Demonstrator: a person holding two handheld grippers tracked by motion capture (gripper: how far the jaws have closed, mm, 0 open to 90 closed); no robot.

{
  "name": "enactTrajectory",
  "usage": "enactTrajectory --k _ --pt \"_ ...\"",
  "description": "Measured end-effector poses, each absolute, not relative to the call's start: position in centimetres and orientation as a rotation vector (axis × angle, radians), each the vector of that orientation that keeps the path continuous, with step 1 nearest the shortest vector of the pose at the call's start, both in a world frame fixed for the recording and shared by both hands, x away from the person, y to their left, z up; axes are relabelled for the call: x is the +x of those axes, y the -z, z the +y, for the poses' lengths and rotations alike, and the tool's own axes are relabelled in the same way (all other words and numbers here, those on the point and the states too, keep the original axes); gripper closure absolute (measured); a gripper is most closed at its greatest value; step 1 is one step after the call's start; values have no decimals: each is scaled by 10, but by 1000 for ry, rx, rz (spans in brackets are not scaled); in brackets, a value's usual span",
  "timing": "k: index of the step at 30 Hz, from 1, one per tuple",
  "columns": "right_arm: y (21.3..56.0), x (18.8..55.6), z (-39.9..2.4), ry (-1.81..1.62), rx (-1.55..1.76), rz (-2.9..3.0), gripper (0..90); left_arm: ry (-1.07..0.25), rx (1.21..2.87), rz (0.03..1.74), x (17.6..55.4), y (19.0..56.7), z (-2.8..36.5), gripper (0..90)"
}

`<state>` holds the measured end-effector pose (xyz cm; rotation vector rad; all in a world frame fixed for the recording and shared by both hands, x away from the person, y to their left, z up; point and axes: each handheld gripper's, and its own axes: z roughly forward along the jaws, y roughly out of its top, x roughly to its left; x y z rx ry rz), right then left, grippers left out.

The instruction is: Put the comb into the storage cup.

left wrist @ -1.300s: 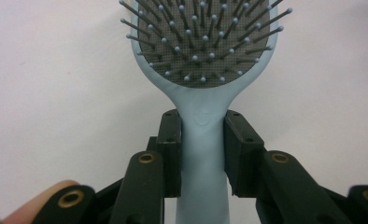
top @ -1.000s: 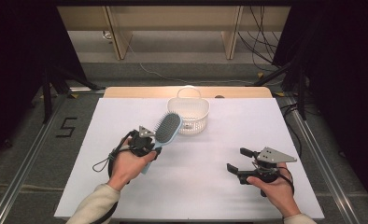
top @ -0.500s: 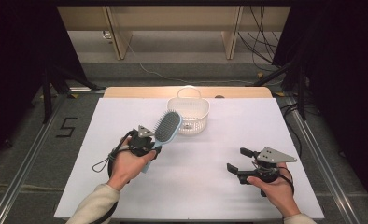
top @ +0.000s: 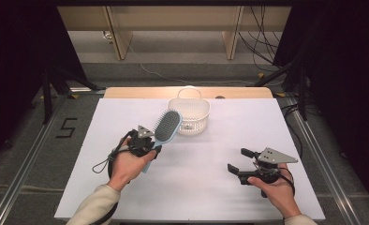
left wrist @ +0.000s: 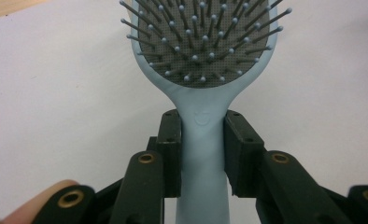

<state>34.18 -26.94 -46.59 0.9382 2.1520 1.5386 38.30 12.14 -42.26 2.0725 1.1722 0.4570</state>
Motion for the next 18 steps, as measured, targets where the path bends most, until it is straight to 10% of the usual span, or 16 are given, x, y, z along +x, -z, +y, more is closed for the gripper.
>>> enactTrajectory --k 18 --pt "466 342 -271 -1543 952 2142 159 -476 2060 1158 385 419 123 698"
